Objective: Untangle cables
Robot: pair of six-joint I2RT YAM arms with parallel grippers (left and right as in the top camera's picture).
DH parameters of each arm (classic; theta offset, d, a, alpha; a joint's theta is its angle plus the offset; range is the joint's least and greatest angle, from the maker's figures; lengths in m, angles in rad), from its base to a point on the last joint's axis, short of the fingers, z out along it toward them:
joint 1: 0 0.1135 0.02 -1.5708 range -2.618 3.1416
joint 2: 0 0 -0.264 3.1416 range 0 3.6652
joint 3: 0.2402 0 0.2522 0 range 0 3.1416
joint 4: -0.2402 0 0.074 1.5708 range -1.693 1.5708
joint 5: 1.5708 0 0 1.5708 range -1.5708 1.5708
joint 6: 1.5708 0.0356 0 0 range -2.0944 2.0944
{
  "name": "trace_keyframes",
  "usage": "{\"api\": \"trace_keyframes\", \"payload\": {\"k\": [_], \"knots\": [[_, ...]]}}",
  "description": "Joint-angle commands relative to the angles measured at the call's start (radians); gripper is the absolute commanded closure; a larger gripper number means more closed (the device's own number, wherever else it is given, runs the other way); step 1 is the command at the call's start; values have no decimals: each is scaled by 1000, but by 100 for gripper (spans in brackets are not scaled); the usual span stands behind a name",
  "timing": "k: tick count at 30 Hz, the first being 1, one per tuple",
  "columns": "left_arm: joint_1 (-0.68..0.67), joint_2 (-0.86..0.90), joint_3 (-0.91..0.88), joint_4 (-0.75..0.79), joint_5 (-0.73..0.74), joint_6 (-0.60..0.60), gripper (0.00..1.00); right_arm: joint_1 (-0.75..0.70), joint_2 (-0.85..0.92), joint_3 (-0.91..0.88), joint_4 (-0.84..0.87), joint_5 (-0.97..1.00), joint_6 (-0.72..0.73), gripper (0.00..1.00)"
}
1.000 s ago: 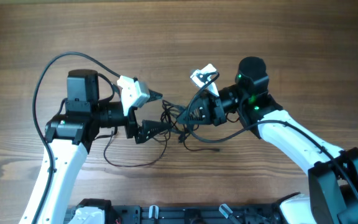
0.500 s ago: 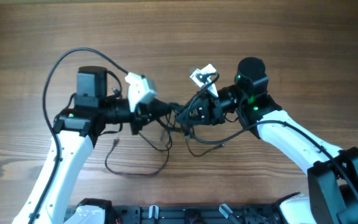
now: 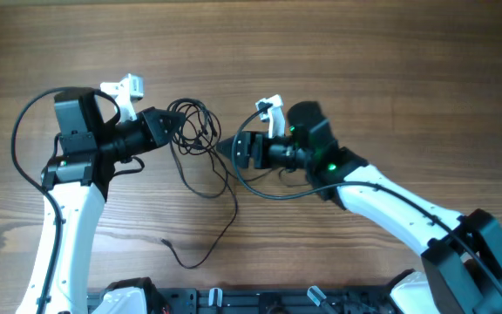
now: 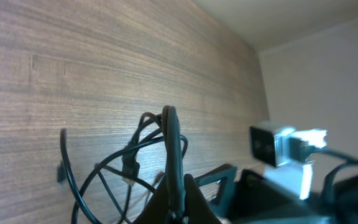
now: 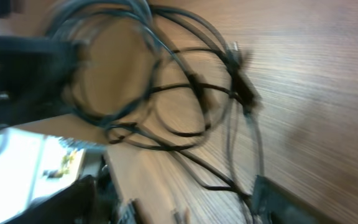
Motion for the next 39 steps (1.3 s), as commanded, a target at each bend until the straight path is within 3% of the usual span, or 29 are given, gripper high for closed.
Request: {"api": "trace_keyframes", "payload": {"k": [1, 7, 9, 10, 13, 17, 20, 22, 25, 28, 29, 31, 34, 35, 37, 38, 39], "knots": [[-16, 2, 5, 6, 35, -78, 96, 28, -5, 4, 17, 281, -41, 25], [-108, 2, 5, 51, 188, -74, 96, 29, -3, 4, 8, 362, -199, 32], [-122, -1, 5, 139, 299, -75, 96, 20, 14, 4, -64, 501, -163, 37], [-109, -10, 5, 182, 340, -76, 96, -12, 24, 4, -162, 591, -58, 38], [-29, -56, 5, 183, 344, -79, 96, -183, 25, 4, -368, 590, 3, 38], [1, -63, 5, 176, 344, -79, 96, -319, 25, 4, -464, 529, -61, 33], [1, -63, 5, 177, 344, -79, 96, -394, 25, 4, -512, 528, -30, 28], [1, -63, 5, 176, 344, -79, 96, -418, 25, 4, -485, 399, -95, 23], [-29, -63, 5, 174, 344, -65, 96, -414, 25, 4, -340, -169, -516, 10], [-92, -62, 5, 153, 344, 117, 96, -414, 25, 4, -223, -611, -636, 9], [-140, -59, 5, 142, 344, 188, 96, -414, 25, 4, -114, -793, -637, 13], [-187, -56, 5, 143, 343, 219, 96, -401, 25, 4, -8, -834, -619, 17], [-217, -54, 5, 139, 344, 218, 96, -360, 25, 4, 109, -718, -652, 19], [-217, -54, 5, 139, 344, 214, 96, -321, 25, 4, 134, -628, -671, 26], [-217, -54, 5, 139, 363, 214, 95, -258, 25, 4, 119, -536, -700, 70], [-217, -54, 5, 138, 367, 214, 88, -219, 25, 4, 116, -506, -699, 92], [-217, -54, 5, 138, 363, 215, 77, -201, 25, 4, 122, -499, -687, 95]]}}
